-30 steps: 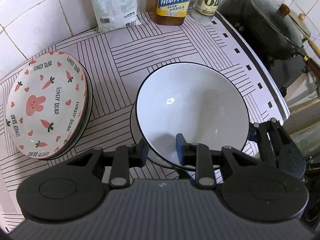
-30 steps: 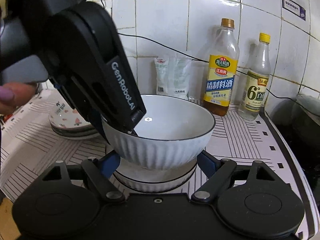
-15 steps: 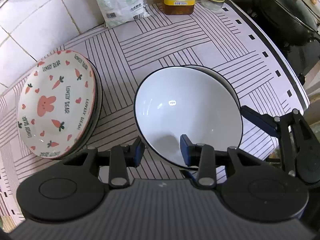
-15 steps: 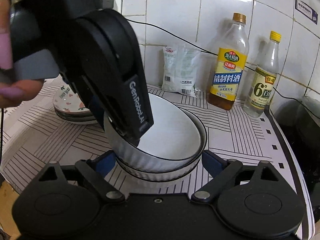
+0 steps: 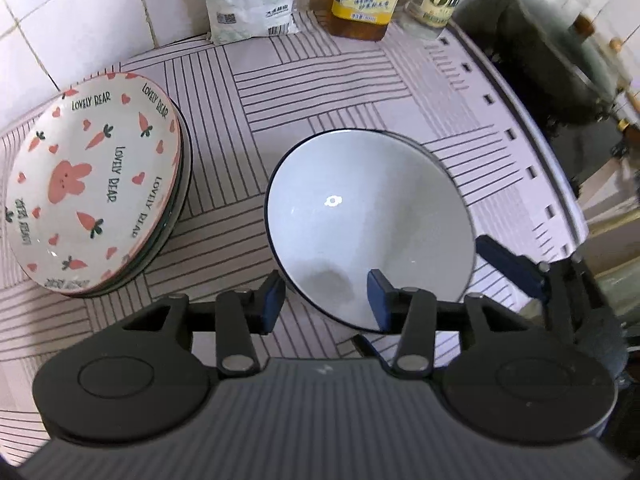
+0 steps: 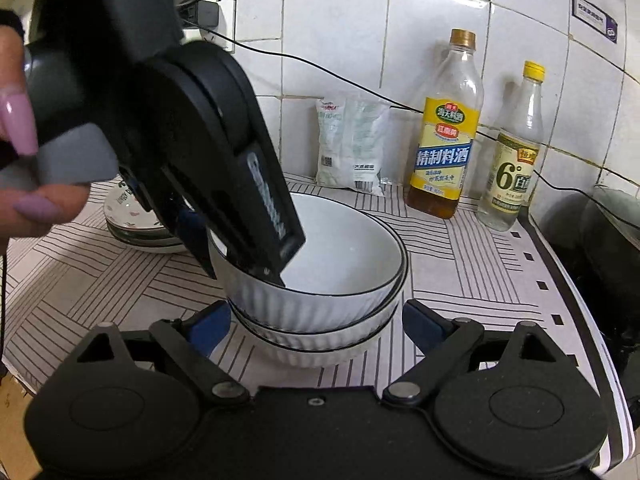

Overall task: Organize plates and bowls
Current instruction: 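Carry the bowl onto the bowl stack and open both grippers, then grip the rim of the three-bowl stack with both grippers and lift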

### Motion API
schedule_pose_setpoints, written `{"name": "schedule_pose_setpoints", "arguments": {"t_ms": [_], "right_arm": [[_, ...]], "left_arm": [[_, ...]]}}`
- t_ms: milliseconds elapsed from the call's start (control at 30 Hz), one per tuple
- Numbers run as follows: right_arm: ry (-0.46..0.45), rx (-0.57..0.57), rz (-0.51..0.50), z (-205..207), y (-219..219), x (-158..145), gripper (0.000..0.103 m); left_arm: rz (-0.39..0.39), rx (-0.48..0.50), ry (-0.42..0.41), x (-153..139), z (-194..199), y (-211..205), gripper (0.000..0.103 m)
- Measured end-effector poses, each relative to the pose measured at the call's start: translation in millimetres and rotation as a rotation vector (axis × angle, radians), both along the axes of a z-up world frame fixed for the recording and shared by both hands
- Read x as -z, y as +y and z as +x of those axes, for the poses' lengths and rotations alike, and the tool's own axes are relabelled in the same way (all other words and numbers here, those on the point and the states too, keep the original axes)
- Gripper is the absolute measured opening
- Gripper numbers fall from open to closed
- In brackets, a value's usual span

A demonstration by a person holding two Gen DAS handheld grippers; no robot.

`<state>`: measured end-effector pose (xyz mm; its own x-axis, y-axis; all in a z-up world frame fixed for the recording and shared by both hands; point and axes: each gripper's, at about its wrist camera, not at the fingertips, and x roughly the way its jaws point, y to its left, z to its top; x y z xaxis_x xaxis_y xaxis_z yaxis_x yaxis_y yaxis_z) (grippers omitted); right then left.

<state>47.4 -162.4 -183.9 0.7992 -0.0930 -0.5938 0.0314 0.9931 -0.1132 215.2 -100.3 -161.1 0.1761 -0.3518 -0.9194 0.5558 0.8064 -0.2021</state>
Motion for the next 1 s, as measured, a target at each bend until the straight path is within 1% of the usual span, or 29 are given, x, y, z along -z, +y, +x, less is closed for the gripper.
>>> {"name": "schedule_pose_setpoints", "arguments": {"t_ms": [67, 333, 500, 600, 700, 733, 800, 900, 933, 1000], "right_arm": [[-0.008, 0.006, 0.008, -3.1, -0.7, -2.0, 0.095], [-0.033, 0.013, 0.090, -18.9, -5.1, -5.2, 0.095], [-0.020, 0.014, 0.100, -23.4, -5.8, 4.7, 0.095], [-0.007, 0.010, 0.091, -25.0, -5.8, 12.8, 0.095], [-0.007, 0.000, 0.085, -26.3, -7.1, 21.1, 0.095], [-0.020, -0.001, 0.083, -27.2, -7.4, 22.9, 0.095], [-0.075, -0.006, 0.073, -31.1, -6.9, 24.5, 0.095], [-0.111, -0.032, 0.068, -29.4, -7.7, 29.2, 0.095], [-0.106, -0.038, 0.067, -26.3, -9.3, 32.1, 0.095], [-0.066, -0.050, 0.062, -17.1, -10.8, 40.6, 0.095]], "left_arm": [[-0.041, -0.009, 0.001, -3.7, -2.5, 6.9, 0.050], [-0.190, -0.061, -0.010, -19.6, -9.9, 36.3, 0.056], [-0.246, -0.113, 0.004, -21.6, -8.1, 55.8, 0.060], [-0.284, -0.141, 0.020, -16.7, -6.5, 67.1, 0.063], [-0.353, -0.176, 0.044, -10.4, -10.3, 75.8, 0.065], [-0.380, -0.186, 0.056, -7.8, -11.6, 77.7, 0.065], [-0.414, -0.203, 0.053, -3.2, -13.1, 80.4, 0.066], [-0.430, -0.221, 0.023, 4.4, -14.4, 82.6, 0.068], [-0.433, -0.231, 0.017, 8.6, -13.9, 83.5, 0.068], [-0.451, -0.254, 0.023, 18.4, -10.8, 86.2, 0.068]]}}
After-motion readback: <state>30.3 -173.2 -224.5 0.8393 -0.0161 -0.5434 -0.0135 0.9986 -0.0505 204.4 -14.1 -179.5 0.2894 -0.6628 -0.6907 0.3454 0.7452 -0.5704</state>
